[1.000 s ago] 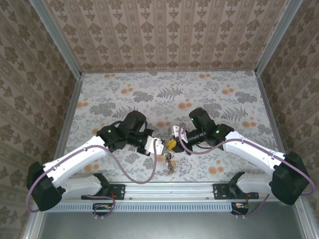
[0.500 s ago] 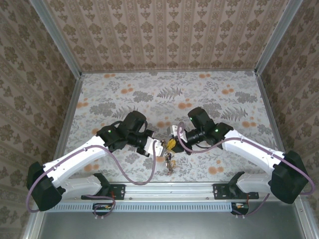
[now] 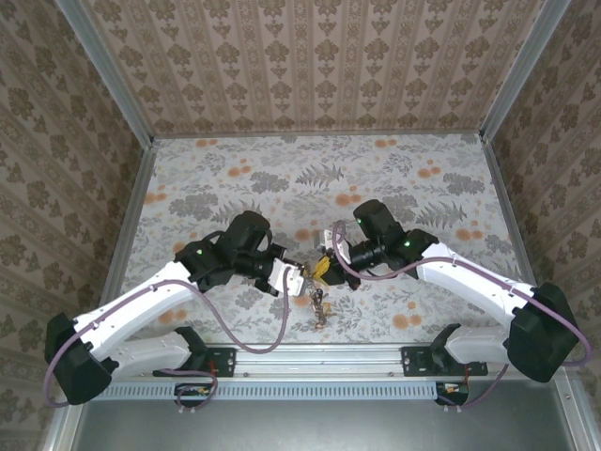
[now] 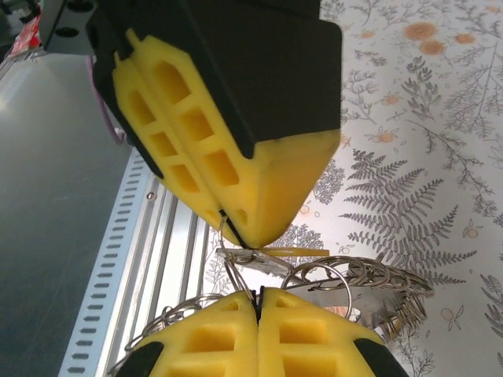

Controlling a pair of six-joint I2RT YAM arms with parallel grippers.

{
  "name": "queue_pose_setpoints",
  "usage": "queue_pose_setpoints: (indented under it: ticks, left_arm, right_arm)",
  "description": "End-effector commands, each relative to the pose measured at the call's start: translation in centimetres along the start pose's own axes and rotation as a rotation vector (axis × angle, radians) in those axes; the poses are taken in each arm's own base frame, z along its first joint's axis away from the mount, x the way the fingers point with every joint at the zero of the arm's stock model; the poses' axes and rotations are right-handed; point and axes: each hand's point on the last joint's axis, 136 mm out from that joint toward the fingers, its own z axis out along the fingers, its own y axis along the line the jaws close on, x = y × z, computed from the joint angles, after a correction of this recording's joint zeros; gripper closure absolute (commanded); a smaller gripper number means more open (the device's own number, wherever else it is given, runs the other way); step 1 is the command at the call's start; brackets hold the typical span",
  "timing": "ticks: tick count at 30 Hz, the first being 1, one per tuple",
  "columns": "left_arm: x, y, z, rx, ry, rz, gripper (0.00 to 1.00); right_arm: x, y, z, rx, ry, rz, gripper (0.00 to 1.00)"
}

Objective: Put the keys on the keyring

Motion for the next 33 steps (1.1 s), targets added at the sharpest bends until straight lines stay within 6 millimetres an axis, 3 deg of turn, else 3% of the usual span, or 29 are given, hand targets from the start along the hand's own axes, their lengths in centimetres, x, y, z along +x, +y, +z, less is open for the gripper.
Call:
queue_pose_setpoints:
  ticks: [1, 15, 17, 19, 23, 29, 33]
  left_arm:
    - [-0.5, -0.7, 0.0, 0.004, -0.031, -0.005, 1.0]
    - [0.6, 0.1, 0.7, -0.064, 0.003, -0.049, 0.99]
    - [0.8, 0.6, 0.9, -0.093, 0.01, -0.093, 0.92]
    - [0.8, 1.2, 0.8, -0.128, 0.002, -0.127, 0.76]
    - [0.1, 2.0, 0.0, -0.202, -0.057, -0.156, 0.64]
    - [-0.4, 3.1, -1.9, -0.246, -0.135, -0.281, 0.63]
    - [0.4, 4.4, -3.3, -0.289, -0.145, -0.395, 0.62]
  right_arm:
    - [-3.6, -0.9, -1.1, 0.045, -0.109, -0.013, 1.0]
    - [-5.2, -1.2, -1.8, 0.054, -0.219, 0.001, 1.0]
    - [-5.4, -1.3, -2.0, 0.067, -0.239, -0.012, 1.0]
    - [-5.5, -1.3, -2.1, 0.078, -0.251, -0.02, 1.0]
    - [-5.2, -1.4, -2.2, 0.098, -0.256, -0.029, 1.0]
    - [-5.2, -1.2, -2.5, 0.116, -0.286, -0.046, 1.0]
    - [-4.9, -1.2, -2.5, 0.131, -0.292, -0.061, 1.0]
